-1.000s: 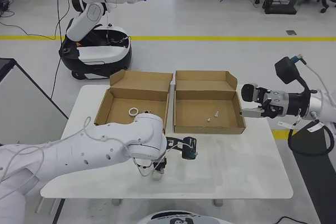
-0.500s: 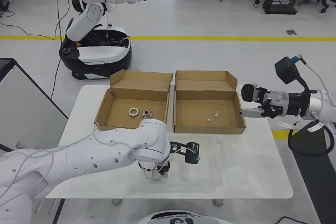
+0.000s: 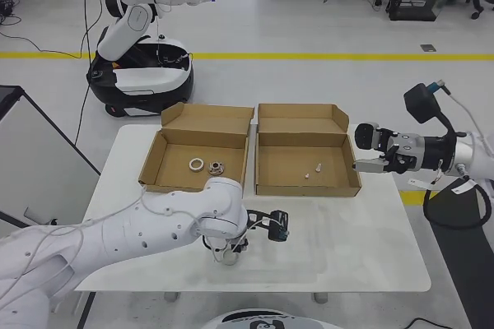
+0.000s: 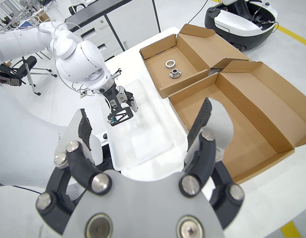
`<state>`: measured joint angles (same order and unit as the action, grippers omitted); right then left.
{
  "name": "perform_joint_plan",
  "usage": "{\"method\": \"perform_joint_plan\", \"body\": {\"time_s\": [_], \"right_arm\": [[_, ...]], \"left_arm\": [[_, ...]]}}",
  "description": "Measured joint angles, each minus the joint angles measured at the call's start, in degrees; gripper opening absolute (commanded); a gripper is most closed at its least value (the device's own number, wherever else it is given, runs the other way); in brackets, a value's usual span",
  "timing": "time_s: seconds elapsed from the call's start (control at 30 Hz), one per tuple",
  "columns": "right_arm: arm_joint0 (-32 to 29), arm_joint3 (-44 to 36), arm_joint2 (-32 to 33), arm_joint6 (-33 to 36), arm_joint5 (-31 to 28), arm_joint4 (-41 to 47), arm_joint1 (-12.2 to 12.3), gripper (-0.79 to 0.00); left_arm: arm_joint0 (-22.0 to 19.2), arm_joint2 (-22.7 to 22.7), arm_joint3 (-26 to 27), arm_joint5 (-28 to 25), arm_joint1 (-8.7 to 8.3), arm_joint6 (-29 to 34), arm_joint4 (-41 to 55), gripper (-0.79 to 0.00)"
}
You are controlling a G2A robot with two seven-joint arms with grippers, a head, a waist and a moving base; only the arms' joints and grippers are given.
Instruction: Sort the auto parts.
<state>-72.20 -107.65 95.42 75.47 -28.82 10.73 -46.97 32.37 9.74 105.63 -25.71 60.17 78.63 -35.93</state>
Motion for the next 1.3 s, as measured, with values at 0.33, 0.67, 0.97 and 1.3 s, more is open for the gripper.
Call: {"method": "perform_joint_plan", "body": {"time_s": [0.33,0.67,0.97,1.3], "right_arm": [[0.0,0.0,0.0,0.0,0.0,0.0,0.0,0.0],[0.0,0.0,0.0,0.0,0.0,0.0,0.0,0.0],[0.0,0.0,0.0,0.0,0.0,0.0,0.0,0.0],[0.0,0.0,0.0,0.0,0.0,0.0,0.0,0.0]], "left_arm": [[1.4,0.0,-0.4,1.7,-1.29,1.7,0.6,-0.36],[2.6,0.0,-0.3,2.9,-2.46,2.9,0.1,-0.397],[3.6,0.0,-0.8,2.3,-2.42,2.3,-1.1,-0.394],[4.1,0.0,-3.1,0.7,-0.81,0.8,-2.3,-0.409]]}}
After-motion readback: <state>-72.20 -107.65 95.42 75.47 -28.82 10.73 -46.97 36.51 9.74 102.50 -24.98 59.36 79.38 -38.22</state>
